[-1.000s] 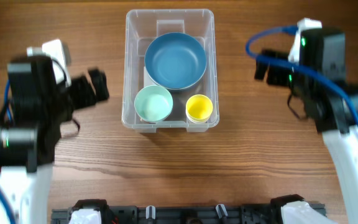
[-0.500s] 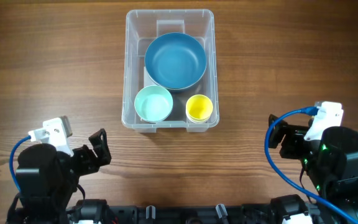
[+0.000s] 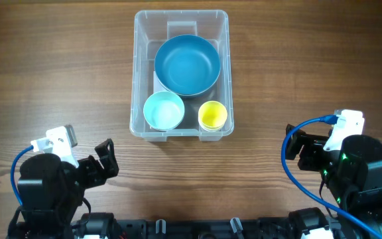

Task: Pack container

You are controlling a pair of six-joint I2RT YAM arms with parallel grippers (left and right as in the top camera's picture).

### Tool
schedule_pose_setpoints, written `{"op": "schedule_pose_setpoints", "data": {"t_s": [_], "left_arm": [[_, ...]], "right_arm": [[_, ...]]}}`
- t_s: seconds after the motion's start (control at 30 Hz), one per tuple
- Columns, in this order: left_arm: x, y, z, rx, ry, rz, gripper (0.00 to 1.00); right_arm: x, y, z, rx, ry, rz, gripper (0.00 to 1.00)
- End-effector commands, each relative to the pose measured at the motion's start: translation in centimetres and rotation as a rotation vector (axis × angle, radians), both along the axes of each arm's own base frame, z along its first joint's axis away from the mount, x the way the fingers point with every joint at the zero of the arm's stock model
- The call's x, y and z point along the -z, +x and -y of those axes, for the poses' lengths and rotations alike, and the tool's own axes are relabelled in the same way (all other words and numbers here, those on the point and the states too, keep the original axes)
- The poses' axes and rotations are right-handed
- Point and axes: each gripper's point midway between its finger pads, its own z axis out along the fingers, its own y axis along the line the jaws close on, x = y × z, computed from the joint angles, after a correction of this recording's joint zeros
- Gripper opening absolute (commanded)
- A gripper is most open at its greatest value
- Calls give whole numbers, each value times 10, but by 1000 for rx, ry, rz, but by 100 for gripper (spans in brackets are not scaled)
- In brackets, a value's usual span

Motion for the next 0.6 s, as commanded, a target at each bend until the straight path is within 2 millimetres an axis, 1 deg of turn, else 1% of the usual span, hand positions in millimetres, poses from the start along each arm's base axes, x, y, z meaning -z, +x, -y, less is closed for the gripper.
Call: {"op": "schedule_pose_setpoints", "data": {"t_s": [0.0,0.03,0.07,0.17,0.27,0.4,0.47,0.57], "left_arm": [[0,0,-2,-14,-1,0,100],[0,0,-2,-14,-1,0,100],[0,0,-2,-15,-1,0,100],[0,0,-2,-14,-1,0,100],[0,0,-2,-14,-1,0,100],[0,0,-2,-15,-1,0,100],[0,0,-2,-14,-1,0,100],[0,0,-2,-14,-1,0,100]], "right_arm": [[2,-1,3,23,4,-5,100],[4,-3,3,22,5,-17,100],[7,-7,-2,1,23,-33,100],[10,-19,0,-3,19,-45,100],[2,-25,7,13,-2,5,100],[-11,-38,7,-55,-55,147,100],[-8,-42,1,-114,-75,217,100],[13,-37,-13,-197,-67,315,100]]}}
